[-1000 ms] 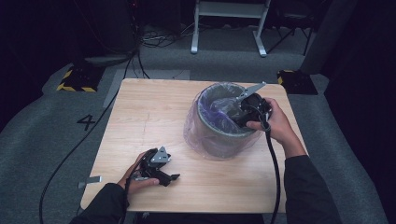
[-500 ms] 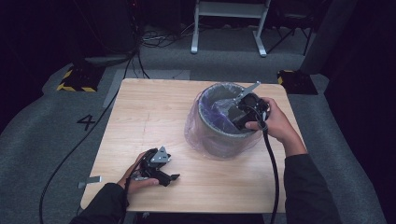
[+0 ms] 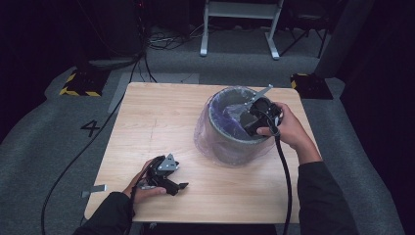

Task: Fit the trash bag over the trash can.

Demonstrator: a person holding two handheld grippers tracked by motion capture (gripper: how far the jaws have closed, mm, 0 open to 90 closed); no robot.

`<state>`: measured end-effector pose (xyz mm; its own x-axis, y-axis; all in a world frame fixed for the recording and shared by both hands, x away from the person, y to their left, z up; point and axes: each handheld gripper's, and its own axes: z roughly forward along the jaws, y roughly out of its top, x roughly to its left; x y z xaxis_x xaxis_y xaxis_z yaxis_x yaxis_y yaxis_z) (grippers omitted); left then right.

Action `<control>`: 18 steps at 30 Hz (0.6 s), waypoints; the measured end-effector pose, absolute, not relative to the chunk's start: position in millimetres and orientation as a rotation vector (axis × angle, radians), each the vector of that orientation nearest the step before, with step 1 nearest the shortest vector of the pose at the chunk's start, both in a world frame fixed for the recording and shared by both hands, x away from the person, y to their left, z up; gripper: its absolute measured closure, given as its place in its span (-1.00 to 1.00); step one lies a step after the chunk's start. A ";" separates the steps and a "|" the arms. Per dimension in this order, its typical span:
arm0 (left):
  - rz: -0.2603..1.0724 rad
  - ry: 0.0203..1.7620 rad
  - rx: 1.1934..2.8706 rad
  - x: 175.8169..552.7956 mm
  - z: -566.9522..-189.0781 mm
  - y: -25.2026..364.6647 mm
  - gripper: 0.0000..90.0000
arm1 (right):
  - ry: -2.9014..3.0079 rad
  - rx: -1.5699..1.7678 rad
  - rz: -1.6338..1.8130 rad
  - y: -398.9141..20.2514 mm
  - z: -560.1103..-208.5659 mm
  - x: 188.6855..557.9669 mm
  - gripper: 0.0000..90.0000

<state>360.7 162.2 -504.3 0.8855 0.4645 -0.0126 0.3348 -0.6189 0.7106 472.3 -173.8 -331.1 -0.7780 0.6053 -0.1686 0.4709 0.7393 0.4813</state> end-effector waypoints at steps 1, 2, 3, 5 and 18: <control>0.221 0.571 2.292 360.7 -504.3 162.2 -0.69 | 2.623 0.842 0.616 -174.5 -331.0 471.9 -0.49; 0.221 0.571 2.292 360.7 -504.3 162.2 -0.69 | 2.620 0.846 0.622 -174.9 -330.9 471.6 -0.50; 0.221 0.572 2.291 360.7 -504.3 162.2 -0.69 | 2.614 0.854 0.636 -175.3 -330.9 471.1 -0.50; 0.221 0.572 2.292 360.7 -504.3 162.2 -0.69 | 2.606 0.851 0.648 -176.1 -330.6 470.4 -0.50; 0.221 0.571 2.292 360.7 -504.3 162.2 -0.69 | 2.547 0.868 0.772 -179.3 -328.4 470.2 -0.38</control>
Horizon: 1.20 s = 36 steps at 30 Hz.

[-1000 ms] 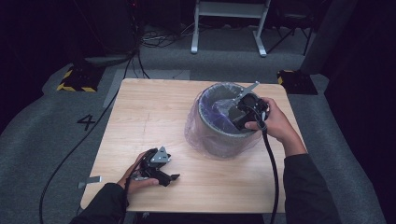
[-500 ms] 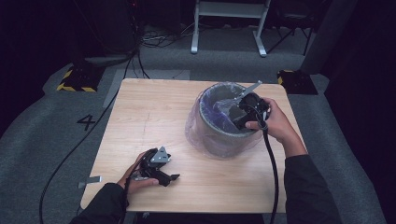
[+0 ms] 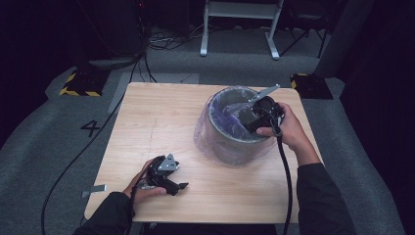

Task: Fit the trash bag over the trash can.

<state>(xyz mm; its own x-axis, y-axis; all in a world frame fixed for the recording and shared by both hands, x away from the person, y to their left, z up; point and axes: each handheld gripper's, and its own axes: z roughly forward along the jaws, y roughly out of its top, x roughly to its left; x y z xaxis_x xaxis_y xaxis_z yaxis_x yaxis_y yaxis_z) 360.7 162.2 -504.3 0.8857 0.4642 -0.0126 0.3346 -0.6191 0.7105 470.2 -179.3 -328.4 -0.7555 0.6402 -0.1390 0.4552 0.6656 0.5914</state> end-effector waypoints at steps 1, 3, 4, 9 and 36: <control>0.221 0.571 2.292 360.7 -504.3 162.2 -0.69 | 2.544 0.869 0.778 -179.7 -328.4 470.1 -0.38; 0.221 0.571 2.292 360.7 -504.3 162.2 -0.69 | 2.528 0.869 0.790 -180.6 -327.5 469.5 -0.38; 0.221 0.571 2.292 360.7 -504.3 162.2 -0.69 | 2.518 0.869 0.809 -181.2 -326.8 468.9 -0.38; 0.221 0.571 2.292 360.7 -504.3 162.2 -0.69 | 2.485 0.879 0.873 -186.3 -324.4 467.4 -0.39; 0.221 0.570 2.291 360.8 -504.3 162.2 -0.69 | 2.322 0.776 1.129 -208.3 -306.2 441.1 -0.57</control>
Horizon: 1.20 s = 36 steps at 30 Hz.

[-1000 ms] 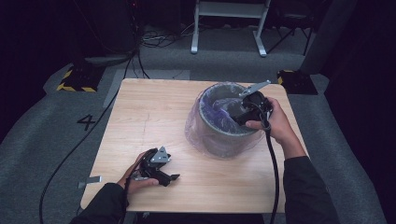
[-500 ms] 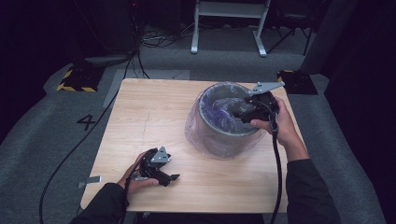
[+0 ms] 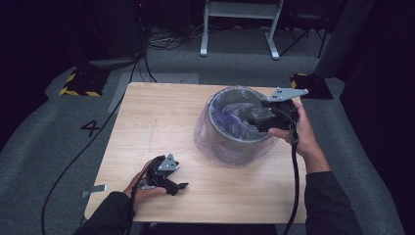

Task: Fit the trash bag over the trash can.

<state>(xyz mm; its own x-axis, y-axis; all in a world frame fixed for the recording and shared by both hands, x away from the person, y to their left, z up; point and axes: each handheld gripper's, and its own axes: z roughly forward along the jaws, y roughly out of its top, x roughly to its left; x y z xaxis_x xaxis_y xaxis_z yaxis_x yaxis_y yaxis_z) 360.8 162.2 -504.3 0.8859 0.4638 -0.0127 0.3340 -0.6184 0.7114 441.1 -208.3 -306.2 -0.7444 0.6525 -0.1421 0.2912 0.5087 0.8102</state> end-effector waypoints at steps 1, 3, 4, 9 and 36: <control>0.221 0.570 2.291 360.8 -504.3 162.2 -0.69 | 2.321 0.771 1.133 -208.8 -305.7 440.1 -0.57; 0.221 0.571 2.292 360.8 -504.3 162.3 -0.69 | 2.318 0.770 1.136 -210.1 -304.9 437.9 -0.57; 0.222 0.570 2.292 360.8 -504.3 162.3 -0.69 | 2.318 0.769 1.139 -210.7 -304.7 437.1 -0.57; 0.221 0.569 2.291 360.8 -504.3 162.4 -0.69 | 2.334 0.753 1.121 -213.5 -305.4 432.5 -0.58; 0.223 0.570 2.294 360.6 -504.2 162.7 -0.69 | 2.321 0.749 1.117 -233.2 -308.1 405.8 -0.60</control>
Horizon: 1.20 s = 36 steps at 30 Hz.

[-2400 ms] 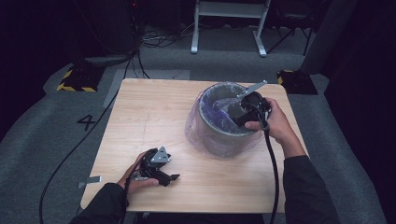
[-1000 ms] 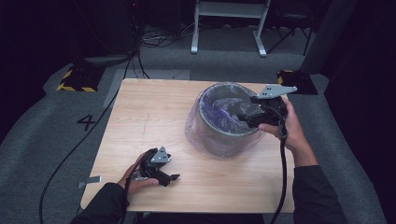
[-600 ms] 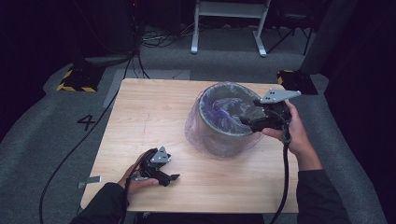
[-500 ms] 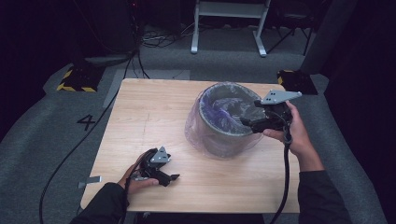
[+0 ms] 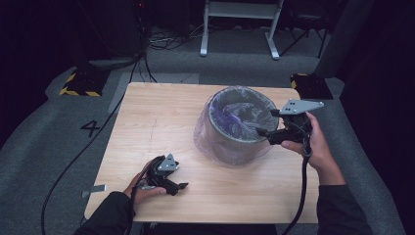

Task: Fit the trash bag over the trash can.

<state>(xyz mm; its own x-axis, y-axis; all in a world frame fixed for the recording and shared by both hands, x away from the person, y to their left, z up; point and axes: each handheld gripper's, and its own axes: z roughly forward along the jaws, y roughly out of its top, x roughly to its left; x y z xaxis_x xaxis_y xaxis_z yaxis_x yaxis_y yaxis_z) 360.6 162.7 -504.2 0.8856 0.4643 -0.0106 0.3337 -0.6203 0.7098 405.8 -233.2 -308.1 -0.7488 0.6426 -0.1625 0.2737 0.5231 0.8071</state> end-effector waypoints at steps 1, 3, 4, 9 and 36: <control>0.223 0.570 2.293 360.6 -504.2 162.7 -0.69 | 2.318 0.751 1.109 -233.7 -308.5 405.0 -0.60; 0.223 0.571 2.293 360.6 -504.2 162.7 -0.69 | 2.323 0.752 1.102 -235.8 -309.4 403.6 -0.60; 0.223 0.570 2.293 360.6 -504.2 162.7 -0.69 | 2.323 0.753 1.097 -237.3 -310.1 402.6 -0.60; 0.223 0.570 2.293 360.6 -504.2 162.7 -0.69 | 2.314 0.782 1.097 -242.4 -311.8 397.2 -0.57; 0.222 0.573 2.291 360.5 -504.3 162.5 -0.69 | 2.343 0.776 1.068 -253.8 -330.9 379.2 -0.60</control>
